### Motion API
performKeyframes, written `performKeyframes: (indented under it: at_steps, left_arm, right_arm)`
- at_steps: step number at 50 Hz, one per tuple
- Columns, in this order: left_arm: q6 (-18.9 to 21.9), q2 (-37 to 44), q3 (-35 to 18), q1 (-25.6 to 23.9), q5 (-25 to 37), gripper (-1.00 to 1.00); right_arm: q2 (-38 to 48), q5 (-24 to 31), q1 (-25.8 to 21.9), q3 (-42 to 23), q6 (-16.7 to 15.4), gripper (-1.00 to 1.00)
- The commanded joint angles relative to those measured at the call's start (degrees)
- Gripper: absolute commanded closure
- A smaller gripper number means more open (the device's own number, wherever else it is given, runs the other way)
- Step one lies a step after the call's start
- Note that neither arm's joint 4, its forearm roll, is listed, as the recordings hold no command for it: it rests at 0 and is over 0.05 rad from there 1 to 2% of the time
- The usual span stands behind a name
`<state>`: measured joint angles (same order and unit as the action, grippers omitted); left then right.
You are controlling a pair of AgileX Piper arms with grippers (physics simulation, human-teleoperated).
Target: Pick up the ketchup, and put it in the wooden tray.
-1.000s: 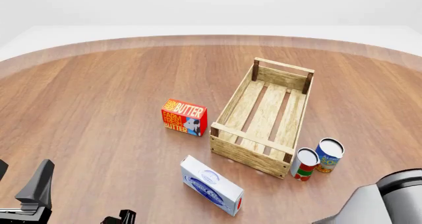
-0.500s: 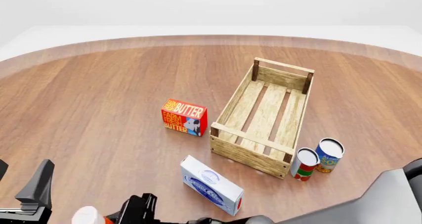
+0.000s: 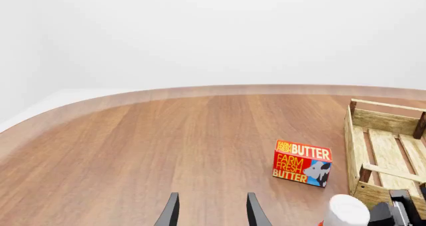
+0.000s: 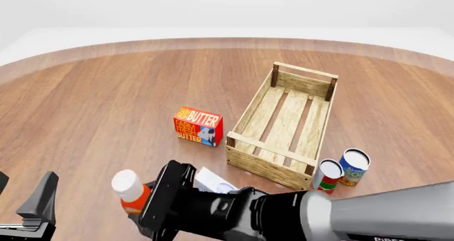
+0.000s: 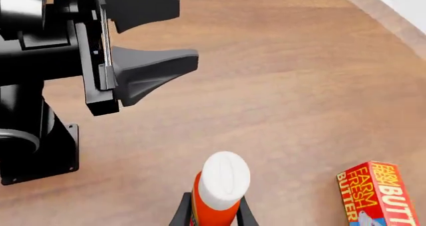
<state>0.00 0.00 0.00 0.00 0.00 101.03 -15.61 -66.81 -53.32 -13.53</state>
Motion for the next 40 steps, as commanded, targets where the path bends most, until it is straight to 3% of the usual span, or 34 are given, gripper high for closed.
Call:
performKeyframes:
  at_steps: [1, 11, 27, 33, 40]
  left_arm:
    - [0.0, 0.0, 0.0, 0.0, 0.0, -1.0]
    - [0.0, 0.0, 0.0, 0.0, 0.0, -1.0]
    - [0.0, 0.0, 0.0, 0.0, 0.0, -1.0]
    - [0.0, 0.0, 0.0, 0.0, 0.0, -1.0]
    - [0.0, 0.0, 0.0, 0.0, 0.0, -1.0]
  right_arm:
    - [-3.9, 3.9, 4.7, -0.6, -1.9, 1.0]
    - [-8.7, 9.2, 10.1, -2.6, -5.7, 1.0]
    - [-14.0, 16.7, 18.4, -8.8, -9.2, 1.0]
    - [-15.9, 19.2, 23.0, -11.0, -9.6, 1.0]
    - [-17.9, 23.3, 26.8, -14.6, -6.2, 1.0]
